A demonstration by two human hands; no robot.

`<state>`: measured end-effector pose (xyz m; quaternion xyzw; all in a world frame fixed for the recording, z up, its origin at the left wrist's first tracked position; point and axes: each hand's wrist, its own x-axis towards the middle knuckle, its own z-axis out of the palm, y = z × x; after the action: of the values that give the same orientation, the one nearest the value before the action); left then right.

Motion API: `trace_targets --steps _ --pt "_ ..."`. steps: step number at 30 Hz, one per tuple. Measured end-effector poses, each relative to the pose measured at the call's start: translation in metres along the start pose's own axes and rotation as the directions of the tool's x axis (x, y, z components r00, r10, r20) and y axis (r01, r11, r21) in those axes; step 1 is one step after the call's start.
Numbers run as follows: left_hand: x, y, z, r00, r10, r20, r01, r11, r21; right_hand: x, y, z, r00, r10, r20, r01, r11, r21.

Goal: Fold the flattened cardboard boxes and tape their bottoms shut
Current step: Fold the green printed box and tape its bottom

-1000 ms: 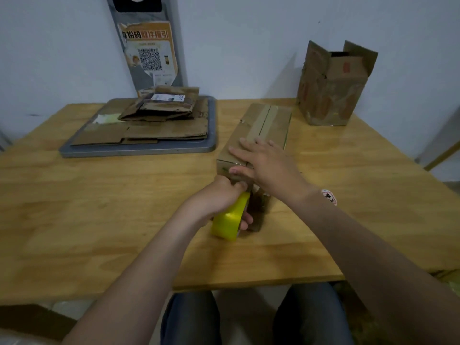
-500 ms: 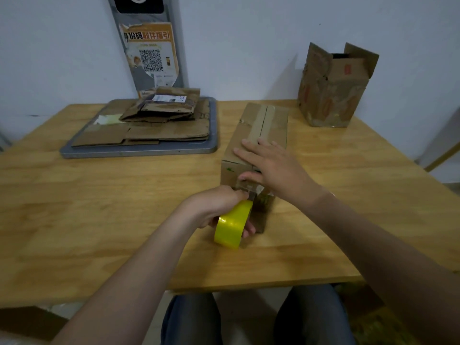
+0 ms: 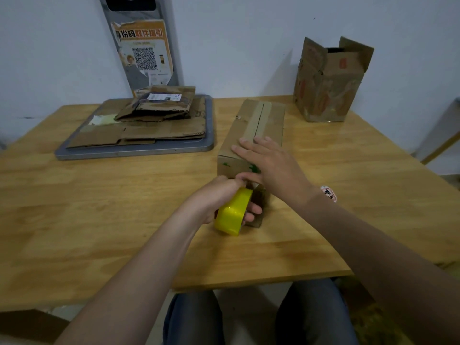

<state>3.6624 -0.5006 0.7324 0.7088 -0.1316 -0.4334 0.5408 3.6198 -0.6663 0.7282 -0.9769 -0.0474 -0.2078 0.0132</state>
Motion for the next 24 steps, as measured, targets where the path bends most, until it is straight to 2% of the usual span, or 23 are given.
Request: trace_targets --steps 6,10,14,18,21,22,24 --pt "-0.009 -0.008 -0.004 0.990 -0.114 0.088 0.109 0.992 0.066 0.001 0.000 0.004 0.999 0.023 -0.031 -0.022 0.999 0.044" --pt "-0.016 -0.008 -0.011 0.978 -0.174 0.118 0.175 0.985 0.003 0.002 -0.003 0.006 0.999 0.003 -0.048 -0.004 1.000 -0.024" --pt "-0.012 -0.002 -0.007 0.986 -0.151 0.067 0.155 0.986 -0.065 0.000 -0.003 0.006 0.997 -0.045 -0.059 0.038 0.992 -0.118" --pt "-0.004 -0.001 0.000 0.991 -0.132 0.011 0.132 0.986 -0.098 -0.001 -0.002 -0.001 0.997 -0.061 -0.038 0.057 0.995 -0.085" --pt "-0.003 -0.001 0.002 0.992 -0.124 -0.011 0.122 0.985 -0.118 -0.002 -0.003 -0.008 1.000 -0.001 0.013 0.001 0.999 -0.039" --pt "-0.003 -0.002 0.002 0.993 -0.115 -0.019 0.112 0.987 -0.114 -0.006 -0.002 -0.011 0.999 0.033 -0.036 -0.032 0.999 0.014" --pt "-0.001 -0.004 0.001 0.995 -0.090 -0.034 0.086 0.990 -0.111 -0.021 0.002 -0.018 0.963 0.128 -0.238 -0.081 0.977 0.196"
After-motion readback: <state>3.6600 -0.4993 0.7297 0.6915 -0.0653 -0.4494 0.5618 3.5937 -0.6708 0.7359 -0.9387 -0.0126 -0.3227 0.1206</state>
